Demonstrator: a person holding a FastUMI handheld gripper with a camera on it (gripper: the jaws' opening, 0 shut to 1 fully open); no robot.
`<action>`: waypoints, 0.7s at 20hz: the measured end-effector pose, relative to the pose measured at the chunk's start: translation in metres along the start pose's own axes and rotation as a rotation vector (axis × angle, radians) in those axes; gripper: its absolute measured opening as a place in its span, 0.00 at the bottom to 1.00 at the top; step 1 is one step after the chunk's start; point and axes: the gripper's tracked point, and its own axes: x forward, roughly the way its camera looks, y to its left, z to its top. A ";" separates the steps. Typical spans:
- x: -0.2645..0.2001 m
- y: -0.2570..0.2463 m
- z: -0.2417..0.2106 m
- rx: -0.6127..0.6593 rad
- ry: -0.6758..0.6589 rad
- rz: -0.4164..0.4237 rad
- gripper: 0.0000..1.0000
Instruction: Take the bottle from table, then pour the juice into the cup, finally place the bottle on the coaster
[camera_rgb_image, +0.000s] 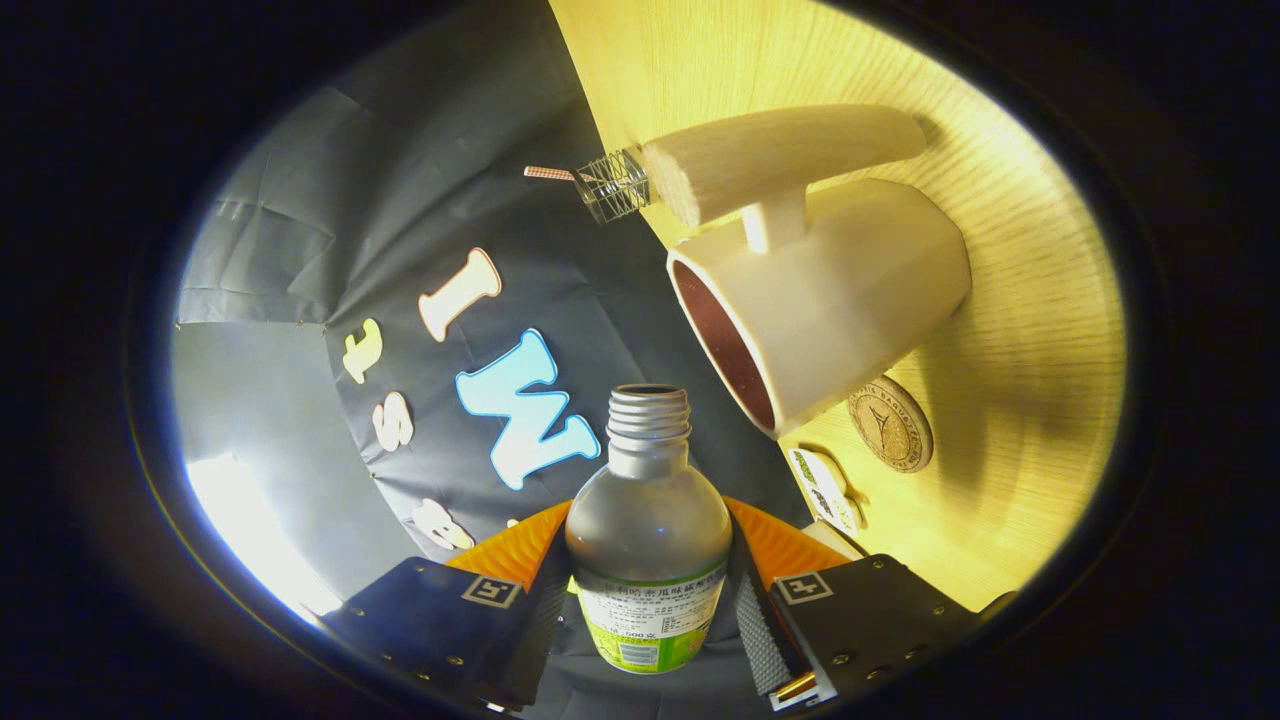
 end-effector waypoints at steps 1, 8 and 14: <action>-0.001 0.000 0.001 -0.001 0.000 -0.003 0.77; 0.000 -0.004 0.006 -0.089 -0.007 -0.055 0.77; -0.004 0.000 0.018 -0.425 -0.014 -0.138 0.77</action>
